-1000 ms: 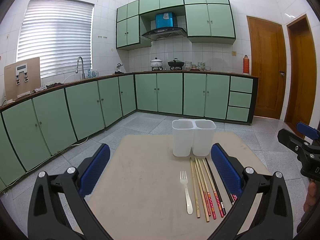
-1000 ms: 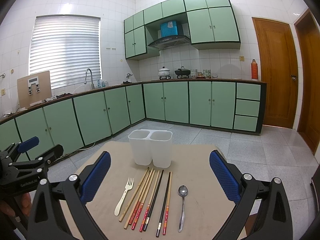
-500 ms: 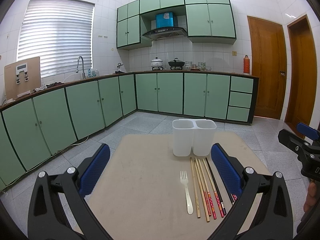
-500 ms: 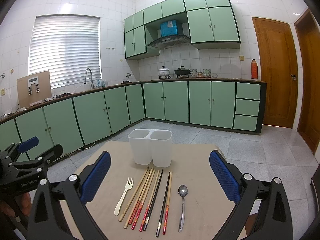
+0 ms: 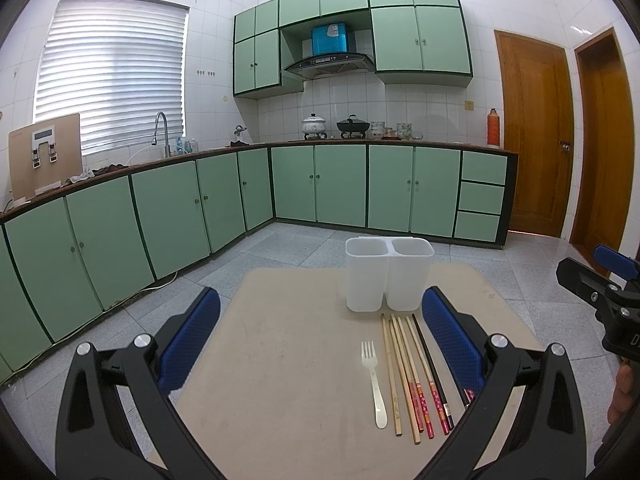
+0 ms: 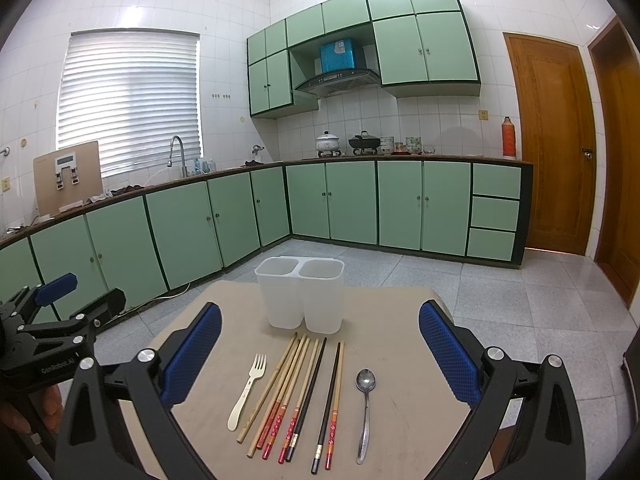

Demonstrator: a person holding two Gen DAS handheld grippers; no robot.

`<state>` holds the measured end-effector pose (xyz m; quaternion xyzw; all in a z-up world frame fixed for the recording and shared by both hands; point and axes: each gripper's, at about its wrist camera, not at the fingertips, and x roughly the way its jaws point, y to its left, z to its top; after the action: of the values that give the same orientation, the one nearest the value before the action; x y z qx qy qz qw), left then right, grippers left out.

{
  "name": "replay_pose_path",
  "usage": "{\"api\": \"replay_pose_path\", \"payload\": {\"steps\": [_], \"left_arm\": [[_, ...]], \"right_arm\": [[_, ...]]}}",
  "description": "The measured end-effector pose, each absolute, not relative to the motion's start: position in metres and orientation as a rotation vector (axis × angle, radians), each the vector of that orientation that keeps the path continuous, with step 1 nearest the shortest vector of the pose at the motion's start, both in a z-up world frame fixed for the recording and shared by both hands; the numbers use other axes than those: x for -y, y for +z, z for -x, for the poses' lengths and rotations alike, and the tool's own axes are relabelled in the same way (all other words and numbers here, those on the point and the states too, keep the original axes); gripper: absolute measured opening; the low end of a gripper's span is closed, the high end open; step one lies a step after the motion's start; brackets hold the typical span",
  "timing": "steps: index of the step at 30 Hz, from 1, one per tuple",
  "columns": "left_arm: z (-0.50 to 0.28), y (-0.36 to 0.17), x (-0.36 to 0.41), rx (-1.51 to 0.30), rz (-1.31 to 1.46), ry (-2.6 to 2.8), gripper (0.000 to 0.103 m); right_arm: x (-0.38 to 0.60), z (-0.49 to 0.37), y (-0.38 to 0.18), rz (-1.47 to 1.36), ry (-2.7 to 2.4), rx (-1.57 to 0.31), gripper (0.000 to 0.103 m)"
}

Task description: Organize utensils

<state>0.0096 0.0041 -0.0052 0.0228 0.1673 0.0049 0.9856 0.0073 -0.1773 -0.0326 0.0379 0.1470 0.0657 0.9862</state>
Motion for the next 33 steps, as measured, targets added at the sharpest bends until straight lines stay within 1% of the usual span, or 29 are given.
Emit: {"api": "replay_pose_path", "payload": {"steps": [15, 19, 26, 31, 33], "left_arm": [[-0.018, -0.017, -0.008, -0.353, -0.051, 0.013, 0.098], [-0.025, -0.019, -0.012, -0.379, -0.059, 0.026, 0.098], [-0.068, -0.039, -0.022, -0.507, -0.064, 0.054, 0.098], [-0.107, -0.061, -0.021, -0.625, -0.059, 0.049, 0.098], [-0.123, -0.073, -0.018, -0.676, -0.054, 0.037, 0.098]], "right_arm": [[0.183, -0.015, -0.036, -0.082, 0.128, -0.325, 0.097], [0.186, -0.026, -0.041, -0.072, 0.114, -0.378, 0.097], [0.195, -0.07, -0.065, -0.041, 0.061, -0.561, 0.097], [0.193, -0.108, -0.088, 0.004, 0.058, -0.655, 0.091], [0.192, -0.125, -0.102, 0.014, 0.057, -0.704, 0.085]]}}
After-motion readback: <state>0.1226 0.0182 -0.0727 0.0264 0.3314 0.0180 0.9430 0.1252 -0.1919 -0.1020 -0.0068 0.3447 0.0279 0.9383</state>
